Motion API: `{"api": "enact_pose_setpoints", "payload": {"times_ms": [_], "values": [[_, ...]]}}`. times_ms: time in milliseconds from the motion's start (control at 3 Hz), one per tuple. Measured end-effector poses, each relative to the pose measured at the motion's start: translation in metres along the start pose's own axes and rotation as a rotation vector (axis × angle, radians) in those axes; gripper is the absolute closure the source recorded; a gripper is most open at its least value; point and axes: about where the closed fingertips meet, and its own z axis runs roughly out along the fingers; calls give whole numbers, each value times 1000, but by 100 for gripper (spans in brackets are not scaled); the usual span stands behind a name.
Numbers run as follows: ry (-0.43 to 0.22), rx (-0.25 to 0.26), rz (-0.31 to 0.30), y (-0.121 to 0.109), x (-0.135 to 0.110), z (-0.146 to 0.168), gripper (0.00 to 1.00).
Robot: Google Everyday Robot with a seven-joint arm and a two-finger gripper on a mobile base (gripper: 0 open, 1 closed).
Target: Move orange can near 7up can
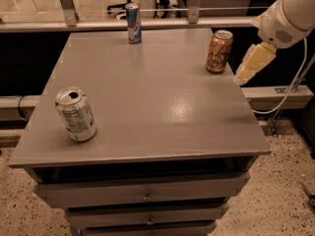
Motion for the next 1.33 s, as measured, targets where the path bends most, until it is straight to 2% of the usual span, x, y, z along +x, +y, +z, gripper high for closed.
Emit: {"api": "enact_pose_setpoints", "payload": {"times_ms": [333, 1000, 1333], "values": [[-90, 29, 57, -27, -4, 23, 0], [-311, 17, 178, -63, -15, 74, 0], [-393, -9, 220, -69, -23, 90, 0]]}}
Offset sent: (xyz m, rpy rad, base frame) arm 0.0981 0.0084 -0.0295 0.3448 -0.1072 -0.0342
